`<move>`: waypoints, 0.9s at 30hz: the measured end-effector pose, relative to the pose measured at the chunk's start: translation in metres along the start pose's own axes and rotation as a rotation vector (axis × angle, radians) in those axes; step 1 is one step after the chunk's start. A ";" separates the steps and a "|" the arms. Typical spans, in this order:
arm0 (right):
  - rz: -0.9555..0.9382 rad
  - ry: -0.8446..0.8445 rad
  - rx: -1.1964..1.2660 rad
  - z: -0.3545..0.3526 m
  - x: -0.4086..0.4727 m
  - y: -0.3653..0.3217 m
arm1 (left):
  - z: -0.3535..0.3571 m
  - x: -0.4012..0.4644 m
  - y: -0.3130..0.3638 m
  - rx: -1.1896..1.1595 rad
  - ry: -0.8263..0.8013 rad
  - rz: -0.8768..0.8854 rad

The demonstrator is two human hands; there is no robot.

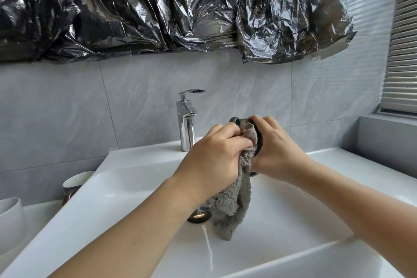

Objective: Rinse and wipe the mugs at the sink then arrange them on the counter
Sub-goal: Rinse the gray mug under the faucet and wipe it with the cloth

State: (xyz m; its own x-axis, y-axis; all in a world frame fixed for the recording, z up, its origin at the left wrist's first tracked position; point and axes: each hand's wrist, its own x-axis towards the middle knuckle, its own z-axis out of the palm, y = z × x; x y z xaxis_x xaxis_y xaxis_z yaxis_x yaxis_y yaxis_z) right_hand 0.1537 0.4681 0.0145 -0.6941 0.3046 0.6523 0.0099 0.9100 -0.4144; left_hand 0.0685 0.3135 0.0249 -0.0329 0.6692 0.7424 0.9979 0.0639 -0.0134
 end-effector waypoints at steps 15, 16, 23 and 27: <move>0.355 -0.088 0.658 0.003 0.007 0.003 | -0.012 -0.008 -0.015 -0.233 0.044 -0.496; 0.341 -0.109 0.693 0.004 0.006 0.001 | -0.010 -0.008 -0.015 -0.266 0.059 -0.523; 0.093 -0.281 0.288 -0.001 -0.006 0.005 | -0.005 -0.008 -0.022 -0.344 0.176 -0.599; -0.088 -0.167 0.112 0.002 -0.002 0.010 | -0.004 -0.010 -0.021 -0.365 0.171 -0.587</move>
State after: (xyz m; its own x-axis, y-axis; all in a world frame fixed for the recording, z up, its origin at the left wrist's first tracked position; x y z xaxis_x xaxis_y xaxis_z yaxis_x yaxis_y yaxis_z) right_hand 0.1537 0.4760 0.0084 -0.7982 0.1664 0.5790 -0.1295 0.8913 -0.4346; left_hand 0.0477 0.3027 0.0206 -0.5912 0.4732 0.6531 0.7742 0.1060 0.6240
